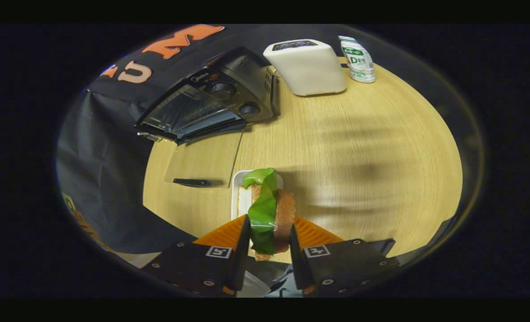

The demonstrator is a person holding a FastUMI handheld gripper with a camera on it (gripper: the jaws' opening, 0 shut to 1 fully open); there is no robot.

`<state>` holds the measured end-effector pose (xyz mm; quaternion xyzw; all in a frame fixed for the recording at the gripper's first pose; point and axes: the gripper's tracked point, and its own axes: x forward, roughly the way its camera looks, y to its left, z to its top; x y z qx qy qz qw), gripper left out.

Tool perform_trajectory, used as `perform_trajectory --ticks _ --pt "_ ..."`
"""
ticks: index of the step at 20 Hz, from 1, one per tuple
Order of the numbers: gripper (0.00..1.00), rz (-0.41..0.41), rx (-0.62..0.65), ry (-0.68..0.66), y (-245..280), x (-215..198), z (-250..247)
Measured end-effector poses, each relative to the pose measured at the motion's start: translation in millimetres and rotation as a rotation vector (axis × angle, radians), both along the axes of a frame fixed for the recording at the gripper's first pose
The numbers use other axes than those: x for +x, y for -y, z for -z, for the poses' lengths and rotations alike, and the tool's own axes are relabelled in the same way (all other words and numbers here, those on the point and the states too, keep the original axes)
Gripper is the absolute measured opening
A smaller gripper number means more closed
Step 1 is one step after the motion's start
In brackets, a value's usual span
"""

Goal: Open the toaster oven, put the food inside, and close the toaster oven door.

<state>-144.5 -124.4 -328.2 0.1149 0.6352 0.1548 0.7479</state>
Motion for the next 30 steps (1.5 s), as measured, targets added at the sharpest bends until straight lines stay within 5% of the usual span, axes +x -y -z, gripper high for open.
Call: perform_trajectory --ticks 3,12,22,30 --pt "0.32 -0.006 -0.029 0.020 -1 0 -4" --pt "0.30 0.030 -0.097 0.118 -11 10 -61" --pt "0.29 0.279 0.008 0.310 -55 30 -137" --pt "0.29 0.502 0.182 0.390 -106 48 -121"
